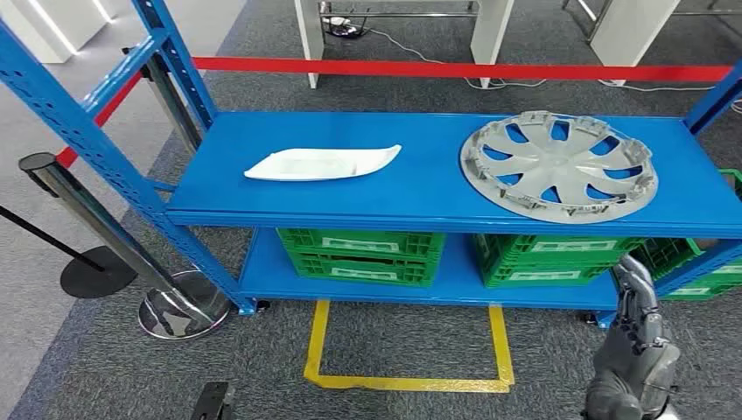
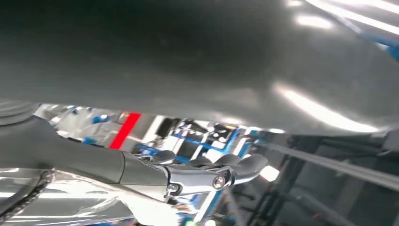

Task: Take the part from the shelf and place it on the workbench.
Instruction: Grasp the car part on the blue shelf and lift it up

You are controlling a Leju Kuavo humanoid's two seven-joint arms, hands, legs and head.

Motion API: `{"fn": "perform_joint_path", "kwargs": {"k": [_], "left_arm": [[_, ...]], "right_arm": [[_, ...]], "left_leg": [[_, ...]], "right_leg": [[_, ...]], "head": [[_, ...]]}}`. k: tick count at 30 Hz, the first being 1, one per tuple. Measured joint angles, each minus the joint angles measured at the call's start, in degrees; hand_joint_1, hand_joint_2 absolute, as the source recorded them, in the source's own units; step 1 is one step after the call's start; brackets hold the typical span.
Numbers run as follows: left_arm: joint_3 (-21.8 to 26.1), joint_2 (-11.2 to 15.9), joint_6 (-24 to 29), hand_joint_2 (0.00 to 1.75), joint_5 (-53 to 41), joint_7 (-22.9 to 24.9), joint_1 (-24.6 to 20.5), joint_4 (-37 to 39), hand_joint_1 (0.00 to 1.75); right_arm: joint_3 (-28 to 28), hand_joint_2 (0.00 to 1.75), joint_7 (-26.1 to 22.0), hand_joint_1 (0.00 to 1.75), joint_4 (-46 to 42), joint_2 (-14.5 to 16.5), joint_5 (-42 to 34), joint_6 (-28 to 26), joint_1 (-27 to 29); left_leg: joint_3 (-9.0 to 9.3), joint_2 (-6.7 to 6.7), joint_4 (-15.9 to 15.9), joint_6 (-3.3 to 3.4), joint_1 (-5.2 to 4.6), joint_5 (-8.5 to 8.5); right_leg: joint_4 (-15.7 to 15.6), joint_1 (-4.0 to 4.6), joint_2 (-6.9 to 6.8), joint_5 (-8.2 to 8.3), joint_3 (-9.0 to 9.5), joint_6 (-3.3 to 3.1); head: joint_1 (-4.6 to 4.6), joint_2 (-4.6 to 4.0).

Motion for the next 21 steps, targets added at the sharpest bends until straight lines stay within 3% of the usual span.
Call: {"fn": "perform_joint_path", "kwargs": {"k": [2,3,4,6,7,8,9,11,12,13,16,17,19,21], "left_arm": [[0.0,0.0,0.0,0.00,-0.1,0.0,-0.1,0.0,0.00],[0.0,0.0,0.0,0.00,-0.2,0.1,-0.1,0.0,0.00],[0.1,0.0,0.0,0.00,-0.3,0.1,-0.1,0.0,0.00],[0.2,0.0,0.0,0.00,-0.5,0.1,0.0,0.0,0.00],[0.2,0.1,0.0,0.00,-0.5,0.1,0.2,0.0,0.00],[0.3,0.1,0.0,0.00,-0.5,0.2,0.3,0.0,0.00],[0.4,0.1,0.0,0.00,-0.5,0.2,0.4,0.0,0.00],[0.7,0.2,0.1,0.00,-0.6,0.4,0.5,0.0,0.00],[0.8,0.3,0.1,0.00,-0.7,0.5,0.6,0.0,0.00],[0.9,0.4,0.1,0.00,-0.9,0.6,0.8,0.0,0.00],[0.9,0.3,0.3,0.00,-1.8,0.7,0.8,0.0,0.00],[0.9,0.2,0.5,0.00,-2.2,0.7,0.6,0.0,0.00],[0.9,0.2,0.9,0.00,-2.7,0.8,0.3,0.0,0.00],[0.9,0.1,1.1,0.00,-2.9,0.8,0.1,0.0,0.00]], "right_arm": [[0.0,0.00,0.0,0.00,0.0,0.1,0.0,0.2,0.0],[0.0,0.00,0.0,0.00,-0.1,0.3,0.0,0.3,0.1],[0.0,0.00,-0.1,0.00,-0.1,0.4,0.0,0.4,0.1],[0.0,0.00,-0.1,0.00,-0.1,0.5,0.0,0.6,0.3],[0.0,0.00,-0.1,0.00,-0.1,0.5,0.0,0.6,0.3],[0.0,0.00,-0.1,0.00,-0.1,0.6,0.0,0.6,0.4],[0.0,0.00,-0.1,0.00,0.0,0.6,0.0,0.7,0.4],[0.0,0.00,-0.1,0.00,0.1,0.7,-0.2,1.0,0.4],[0.1,0.00,-0.1,0.00,0.1,0.8,-0.4,1.3,0.5],[0.1,0.00,-0.1,0.00,0.2,0.8,-0.7,1.6,0.5],[0.3,0.00,-0.1,0.00,0.1,0.9,-1.6,2.4,0.6],[0.3,0.00,-0.1,0.00,0.0,0.9,-1.8,2.6,0.6],[0.3,0.00,-0.1,0.00,0.0,0.9,-2.1,2.8,0.5],[0.3,0.00,-0.1,0.00,0.0,0.9,-2.2,2.9,0.6]], "left_leg": [[-1.49,-0.12,3.0,-0.31,0.05,0.11],[-3.37,-0.19,6.4,-0.59,0.12,-0.24],[-5.85,-0.24,10.1,-0.83,0.19,-1.13],[-10.51,-0.25,15.5,-1.10,0.29,-4.84],[-11.87,-0.25,15.9,-1.11,0.29,-6.46],[-12.50,-0.26,14.8,-1.01,0.27,-6.88],[-12.53,-0.27,12.3,-0.76,0.20,-5.53],[-12.06,-0.47,6.1,0.10,-0.20,1.01],[-11.78,-0.72,4.0,0.57,-0.45,3.35],[-11.49,-0.98,2.8,0.97,-0.66,4.66],[-9.41,-1.07,1.5,2.04,-0.47,6.02],[-8.68,-0.94,1.2,2.38,-0.32,6.60],[-7.87,-0.86,1.0,2.70,-0.21,6.39],[-7.54,-0.88,1.0,2.81,-0.29,5.60]], "right_leg": [[-0.2,-0.14,0.03,-0.17,0.91,-0.19],[-0.3,-0.27,0.11,-0.40,1.74,-0.38],[-0.4,-0.29,0.19,-0.73,2.25,-0.55],[-0.5,-0.29,0.60,-1.63,3.30,-0.69],[-0.5,-0.28,0.85,-2.20,4.00,-0.69],[-0.5,-0.26,1.07,-2.85,4.84,-0.64],[-0.5,-0.22,1.22,-3.57,5.76,-0.56],[-0.5,-0.14,1.47,-5.00,7.11,-0.26],[-0.6,-0.09,1.62,-5.76,7.49,0.01],[-0.5,-0.04,1.79,-6.25,8.14,0.32],[0.5,0.16,1.88,-6.37,9.83,1.30],[1.8,0.20,1.63,-6.42,9.29,1.55],[7.0,0.15,1.04,-8.07,6.03,1.99],[12.2,0.10,0.82,-11.29,1.37,2.34]], "head": [[-0.18,-0.01],[-0.34,-0.01],[-0.47,-0.02],[-0.61,-0.02],[-0.60,-0.02],[-0.62,-0.02],[-0.61,-0.02],[-0.53,-0.02],[-0.46,-0.02],[-0.40,-0.02],[-0.35,-0.02],[-0.15,-0.01],[0.23,-0.02],[0.36,-0.02]]}}
